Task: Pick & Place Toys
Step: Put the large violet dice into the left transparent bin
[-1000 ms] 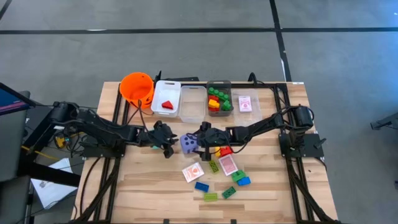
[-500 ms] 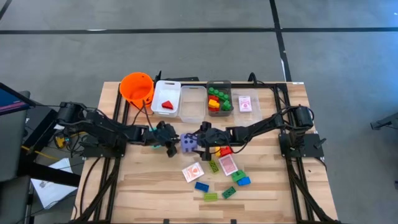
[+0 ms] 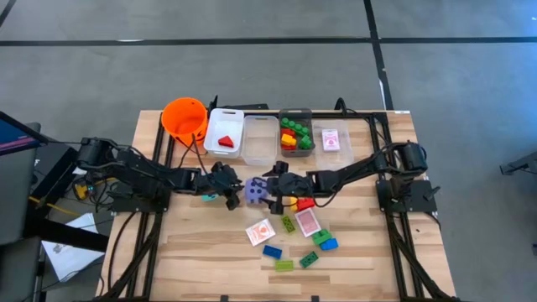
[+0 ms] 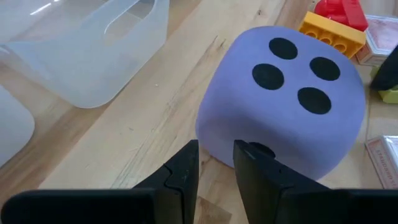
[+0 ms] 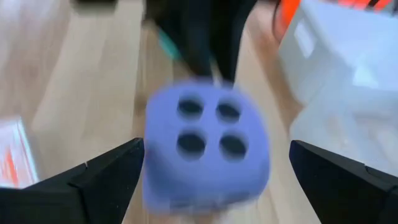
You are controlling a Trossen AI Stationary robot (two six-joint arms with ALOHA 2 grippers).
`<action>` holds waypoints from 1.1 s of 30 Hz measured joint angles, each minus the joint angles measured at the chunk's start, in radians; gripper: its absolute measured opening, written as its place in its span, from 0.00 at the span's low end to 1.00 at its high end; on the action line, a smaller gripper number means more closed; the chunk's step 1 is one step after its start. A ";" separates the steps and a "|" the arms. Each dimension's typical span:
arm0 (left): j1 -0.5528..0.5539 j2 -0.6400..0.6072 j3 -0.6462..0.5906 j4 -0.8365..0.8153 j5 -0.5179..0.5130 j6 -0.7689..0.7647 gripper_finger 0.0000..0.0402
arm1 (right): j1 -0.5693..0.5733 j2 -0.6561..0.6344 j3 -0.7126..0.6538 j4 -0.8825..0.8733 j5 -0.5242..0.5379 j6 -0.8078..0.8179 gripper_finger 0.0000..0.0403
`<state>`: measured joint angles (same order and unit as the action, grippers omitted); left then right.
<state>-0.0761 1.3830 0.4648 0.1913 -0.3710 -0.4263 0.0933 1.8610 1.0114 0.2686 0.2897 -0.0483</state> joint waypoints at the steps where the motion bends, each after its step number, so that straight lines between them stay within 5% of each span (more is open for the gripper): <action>1: 0.000 0.000 0.000 0.000 0.000 0.000 0.23 | 0.000 -0.001 0.001 0.000 0.000 0.009 0.98; 21: -0.001 0.000 0.000 -0.001 0.015 0.002 0.23 | -0.024 -0.009 -0.002 -0.075 -0.138 0.067 0.98; 33: -0.001 0.000 0.000 0.000 0.029 0.002 0.23 | -0.024 -0.009 -0.002 -0.075 -0.105 0.056 0.98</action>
<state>-0.0772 1.3827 0.4644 0.1909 -0.3424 -0.4244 0.0696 1.8523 1.0092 0.1940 0.1848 0.0074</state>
